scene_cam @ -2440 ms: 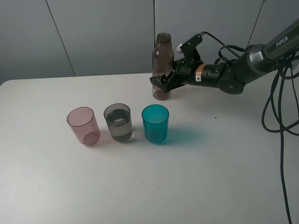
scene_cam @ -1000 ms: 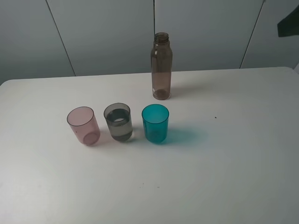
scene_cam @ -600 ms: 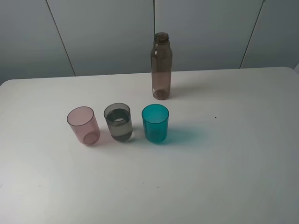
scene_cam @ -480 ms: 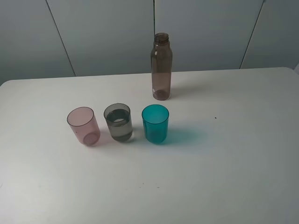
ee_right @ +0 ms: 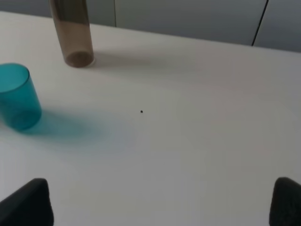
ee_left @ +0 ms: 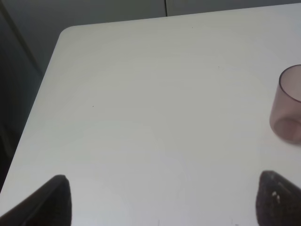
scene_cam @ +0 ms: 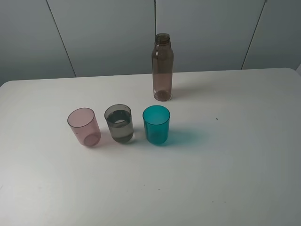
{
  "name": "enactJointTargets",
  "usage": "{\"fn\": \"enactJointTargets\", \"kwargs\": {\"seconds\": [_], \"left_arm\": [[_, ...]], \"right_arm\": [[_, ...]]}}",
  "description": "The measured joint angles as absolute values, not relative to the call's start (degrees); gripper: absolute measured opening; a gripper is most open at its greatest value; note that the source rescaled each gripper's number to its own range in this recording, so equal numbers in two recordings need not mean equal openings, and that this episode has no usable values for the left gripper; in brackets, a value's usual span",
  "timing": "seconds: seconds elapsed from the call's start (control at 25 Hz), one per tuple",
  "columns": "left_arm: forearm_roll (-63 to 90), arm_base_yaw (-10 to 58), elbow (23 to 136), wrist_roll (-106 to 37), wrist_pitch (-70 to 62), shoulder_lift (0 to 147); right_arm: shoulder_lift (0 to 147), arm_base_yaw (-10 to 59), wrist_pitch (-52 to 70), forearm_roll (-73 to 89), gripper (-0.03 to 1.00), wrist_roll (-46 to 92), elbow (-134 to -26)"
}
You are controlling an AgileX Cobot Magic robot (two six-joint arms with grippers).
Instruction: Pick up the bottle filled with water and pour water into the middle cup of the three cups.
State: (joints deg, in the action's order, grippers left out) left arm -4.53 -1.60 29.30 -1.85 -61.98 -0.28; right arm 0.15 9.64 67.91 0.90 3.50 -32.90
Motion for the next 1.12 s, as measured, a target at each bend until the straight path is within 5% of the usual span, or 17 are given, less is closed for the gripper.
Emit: {"fn": "enactJointTargets", "kwargs": {"seconds": [1.12], "left_arm": [[-4.5, -1.6, 29.3, -1.9, -62.0, -0.3]], "right_arm": [[-0.1, 0.5, 62.9, 0.6, 1.00, -0.7, -29.3]]}}
